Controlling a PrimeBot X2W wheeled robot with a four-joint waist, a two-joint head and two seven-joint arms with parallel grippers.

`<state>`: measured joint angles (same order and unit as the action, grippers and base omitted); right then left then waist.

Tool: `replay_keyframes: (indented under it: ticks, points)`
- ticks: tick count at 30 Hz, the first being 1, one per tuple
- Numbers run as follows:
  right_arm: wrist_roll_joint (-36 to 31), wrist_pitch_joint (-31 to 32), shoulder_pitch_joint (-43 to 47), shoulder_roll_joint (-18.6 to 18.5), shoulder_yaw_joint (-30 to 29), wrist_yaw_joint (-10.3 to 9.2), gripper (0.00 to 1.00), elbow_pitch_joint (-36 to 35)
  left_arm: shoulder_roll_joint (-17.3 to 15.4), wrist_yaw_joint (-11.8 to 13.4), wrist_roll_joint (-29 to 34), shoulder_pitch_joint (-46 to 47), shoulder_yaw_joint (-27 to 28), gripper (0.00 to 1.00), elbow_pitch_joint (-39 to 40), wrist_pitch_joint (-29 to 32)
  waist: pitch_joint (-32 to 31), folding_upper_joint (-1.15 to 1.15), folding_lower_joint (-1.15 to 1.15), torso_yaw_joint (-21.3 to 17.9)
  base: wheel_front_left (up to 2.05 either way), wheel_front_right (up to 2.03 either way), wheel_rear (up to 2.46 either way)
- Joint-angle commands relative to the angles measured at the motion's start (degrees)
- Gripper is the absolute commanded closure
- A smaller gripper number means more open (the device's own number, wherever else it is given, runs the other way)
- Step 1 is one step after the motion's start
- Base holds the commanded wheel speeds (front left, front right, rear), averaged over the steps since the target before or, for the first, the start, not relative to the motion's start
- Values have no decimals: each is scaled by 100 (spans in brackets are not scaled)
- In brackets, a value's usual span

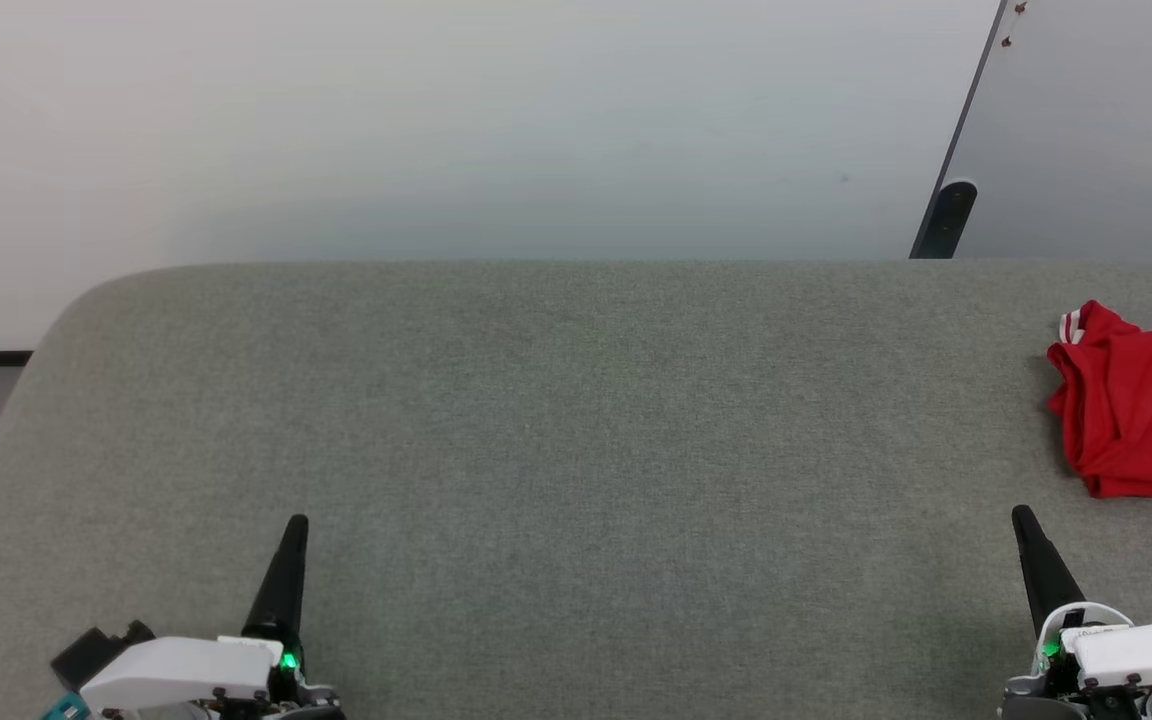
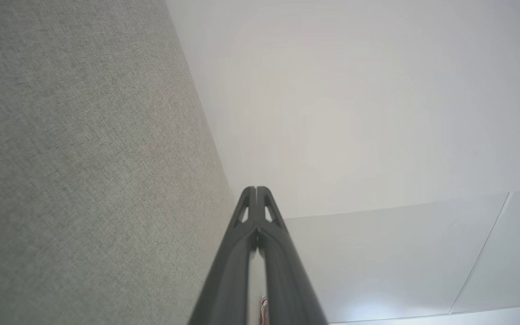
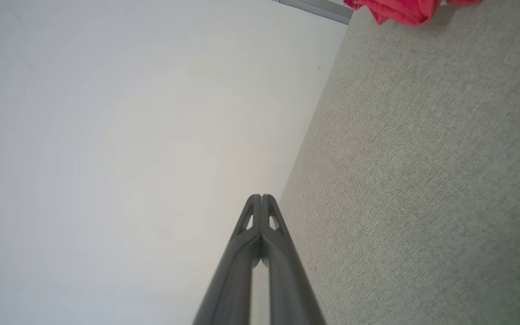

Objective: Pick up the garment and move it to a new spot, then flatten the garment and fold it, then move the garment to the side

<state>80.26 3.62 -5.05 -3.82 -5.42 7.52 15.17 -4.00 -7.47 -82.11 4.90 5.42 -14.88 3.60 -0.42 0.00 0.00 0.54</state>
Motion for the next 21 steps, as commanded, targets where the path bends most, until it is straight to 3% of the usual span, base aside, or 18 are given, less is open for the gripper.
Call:
replay_keyframes:
  ticks: [1, 21]
  points:
    - [129, 43, -97, 13, -37, -4, 100, -53, 11, -4, -117, 88, 25, 100, 47, 36, 3, 0, 0, -3, 0, 0, 0]
    - [964, 243, -141, 83, -104, -5, 100, -110, 96, -4, -819, 140, 102, 100, 84, 240, 44, 0, 0, -40, 0, 0, 0]
